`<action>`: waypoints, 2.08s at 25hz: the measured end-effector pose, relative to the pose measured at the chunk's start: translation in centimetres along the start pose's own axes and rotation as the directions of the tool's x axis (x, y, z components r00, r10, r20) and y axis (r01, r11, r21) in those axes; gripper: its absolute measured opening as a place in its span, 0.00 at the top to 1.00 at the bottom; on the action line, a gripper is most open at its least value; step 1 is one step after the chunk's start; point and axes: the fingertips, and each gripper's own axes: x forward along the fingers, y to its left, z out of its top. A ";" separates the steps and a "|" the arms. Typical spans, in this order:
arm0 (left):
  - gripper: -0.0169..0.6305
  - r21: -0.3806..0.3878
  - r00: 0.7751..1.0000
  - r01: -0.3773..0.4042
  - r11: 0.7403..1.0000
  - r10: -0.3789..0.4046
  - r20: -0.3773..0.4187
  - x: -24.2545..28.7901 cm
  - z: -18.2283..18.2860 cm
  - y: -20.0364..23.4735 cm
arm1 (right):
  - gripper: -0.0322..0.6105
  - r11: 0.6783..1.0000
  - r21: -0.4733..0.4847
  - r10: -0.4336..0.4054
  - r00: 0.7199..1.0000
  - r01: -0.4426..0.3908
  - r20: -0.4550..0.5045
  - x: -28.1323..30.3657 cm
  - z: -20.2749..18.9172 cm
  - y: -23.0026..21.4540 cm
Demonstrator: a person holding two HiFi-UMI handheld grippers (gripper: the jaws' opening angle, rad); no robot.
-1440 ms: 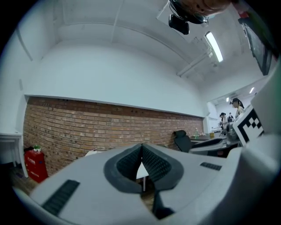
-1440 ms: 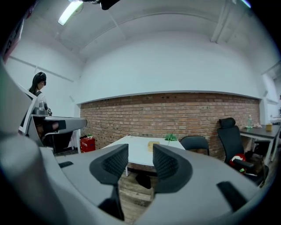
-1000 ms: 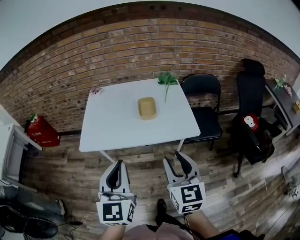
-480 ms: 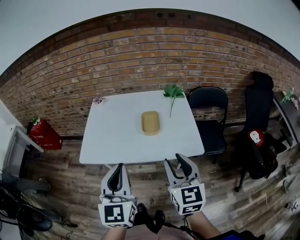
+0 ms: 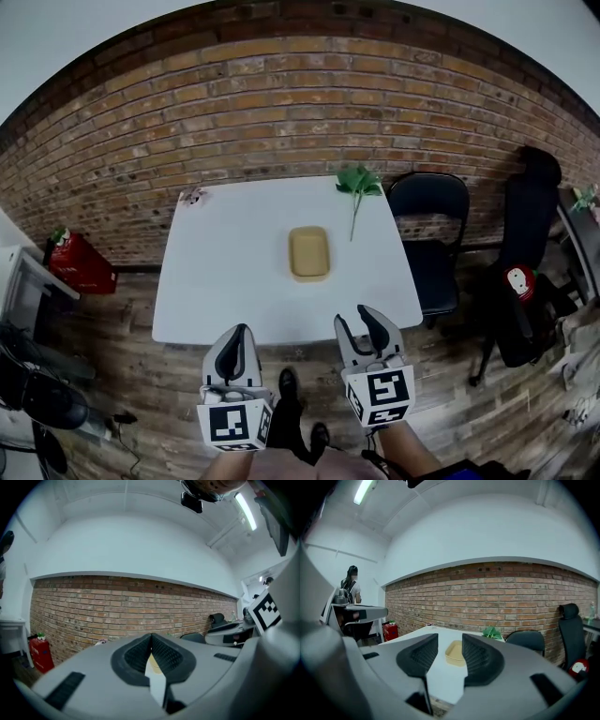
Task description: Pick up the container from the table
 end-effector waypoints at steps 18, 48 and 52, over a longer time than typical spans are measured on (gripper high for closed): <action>0.96 0.001 0.991 0.116 0.993 -0.116 0.068 18.5 3.2 6.2 | 0.70 0.990 -0.014 -0.137 0.990 0.138 0.043 15.6 6.8 -5.4; 0.96 -0.021 0.988 0.091 0.996 -0.093 -0.122 26.8 -3.1 6.5 | 0.70 0.992 0.068 -0.085 0.973 0.101 -0.215 24.5 -2.4 -9.4; 0.96 -0.021 0.982 0.089 0.996 -0.092 -0.162 27.5 -5.0 6.7 | 0.70 0.990 0.093 -0.073 0.960 0.102 -0.272 25.4 -5.6 -9.5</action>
